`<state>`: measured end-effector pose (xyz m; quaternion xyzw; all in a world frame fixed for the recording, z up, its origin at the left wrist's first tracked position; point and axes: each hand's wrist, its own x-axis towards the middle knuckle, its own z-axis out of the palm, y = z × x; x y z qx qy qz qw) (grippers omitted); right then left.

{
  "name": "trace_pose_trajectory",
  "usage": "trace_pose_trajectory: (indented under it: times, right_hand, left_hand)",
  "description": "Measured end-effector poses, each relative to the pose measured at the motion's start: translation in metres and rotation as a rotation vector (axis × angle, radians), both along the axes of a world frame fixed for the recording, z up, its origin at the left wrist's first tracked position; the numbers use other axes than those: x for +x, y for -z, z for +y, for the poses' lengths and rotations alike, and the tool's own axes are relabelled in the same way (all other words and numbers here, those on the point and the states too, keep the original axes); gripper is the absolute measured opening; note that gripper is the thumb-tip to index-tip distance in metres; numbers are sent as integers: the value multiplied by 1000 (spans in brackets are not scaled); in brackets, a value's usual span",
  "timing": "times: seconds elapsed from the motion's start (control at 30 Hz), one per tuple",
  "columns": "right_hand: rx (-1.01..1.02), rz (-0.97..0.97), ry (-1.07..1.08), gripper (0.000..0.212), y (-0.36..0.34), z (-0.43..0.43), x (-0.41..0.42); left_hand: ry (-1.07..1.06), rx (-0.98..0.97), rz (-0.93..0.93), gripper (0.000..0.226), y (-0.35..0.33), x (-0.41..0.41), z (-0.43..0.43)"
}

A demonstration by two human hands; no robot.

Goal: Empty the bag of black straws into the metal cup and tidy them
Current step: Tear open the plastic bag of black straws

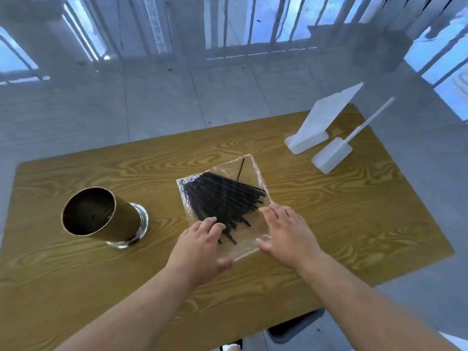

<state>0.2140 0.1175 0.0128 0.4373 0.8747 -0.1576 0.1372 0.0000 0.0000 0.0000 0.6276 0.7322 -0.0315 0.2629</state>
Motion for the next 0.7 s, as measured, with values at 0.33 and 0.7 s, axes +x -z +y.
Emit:
trace_pose_trajectory:
  times: [0.33, 0.7]
  right_hand:
    - [-38, -78, -54, 85, 40, -11, 8]
    - [-2, 2, 9, 27, 40, -7, 4]
  left_hand:
    - [63, -12, 75, 96, 43, 6, -20]
    - [56, 15, 40, 47, 41, -1, -19]
